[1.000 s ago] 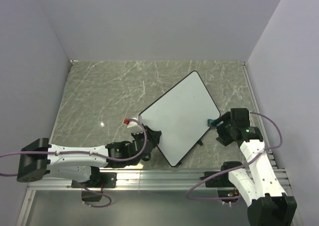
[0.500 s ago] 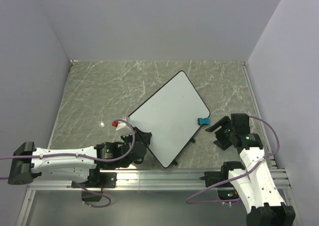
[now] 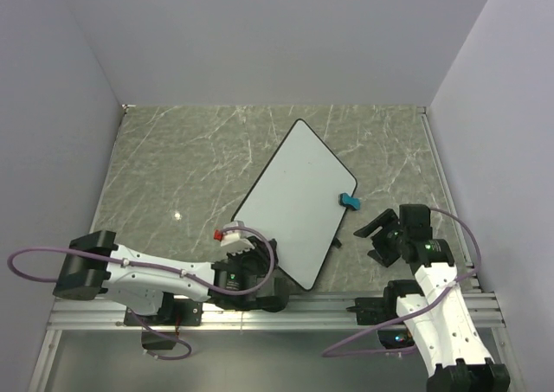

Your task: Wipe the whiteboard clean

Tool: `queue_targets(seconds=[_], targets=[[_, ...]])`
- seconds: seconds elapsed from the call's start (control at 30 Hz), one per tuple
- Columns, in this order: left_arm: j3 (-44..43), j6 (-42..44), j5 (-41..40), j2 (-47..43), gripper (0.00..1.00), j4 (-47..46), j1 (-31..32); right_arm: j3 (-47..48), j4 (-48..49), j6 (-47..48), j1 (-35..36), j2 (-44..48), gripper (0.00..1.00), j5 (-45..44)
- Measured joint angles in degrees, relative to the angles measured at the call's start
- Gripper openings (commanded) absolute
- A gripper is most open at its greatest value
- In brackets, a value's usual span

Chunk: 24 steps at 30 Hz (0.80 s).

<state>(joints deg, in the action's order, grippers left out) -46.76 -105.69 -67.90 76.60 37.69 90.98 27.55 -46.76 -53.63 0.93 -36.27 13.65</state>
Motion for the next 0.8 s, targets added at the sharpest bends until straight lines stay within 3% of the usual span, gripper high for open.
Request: queue_targets(seconds=[0.17, 0.3, 0.37, 0.4, 0.53, 0.8], targets=[[2.0, -0.3, 2.4, -6.7, 0.0, 4.0, 0.6, -0.5, -0.3, 0.1, 0.3, 3.0, 0.72, 2.4], [3.9, 1.5, 4.0, -14.4, 0.0, 9.0, 0.6, -3.1, 0.1, -1.2, 0.4, 8.6, 0.55, 7.6], [4.1, 1.5, 4.1, -15.4, 0.0, 11.1, 0.6, -6.2, -0.3, -2.3, 0.4, 12.8, 0.5, 9.9], [4.1, 1.3, 4.1, -15.5, 0.0, 11.7, 0.6, -7.9, -0.7, -2.9, 0.4, 14.9, 0.42, 10.9], [4.0, 1.3, 4.0, -15.5, 0.0, 11.7, 0.6, -13.8, -1.7, -5.1, 0.7, 19.6, 0.31, 14.1], [4.0, 1.3, 4.0, -15.3, 0.0, 11.6, 0.7, -18.9, 6.4, -8.2, 5.6, 11.7, 0.23, 16.3]])
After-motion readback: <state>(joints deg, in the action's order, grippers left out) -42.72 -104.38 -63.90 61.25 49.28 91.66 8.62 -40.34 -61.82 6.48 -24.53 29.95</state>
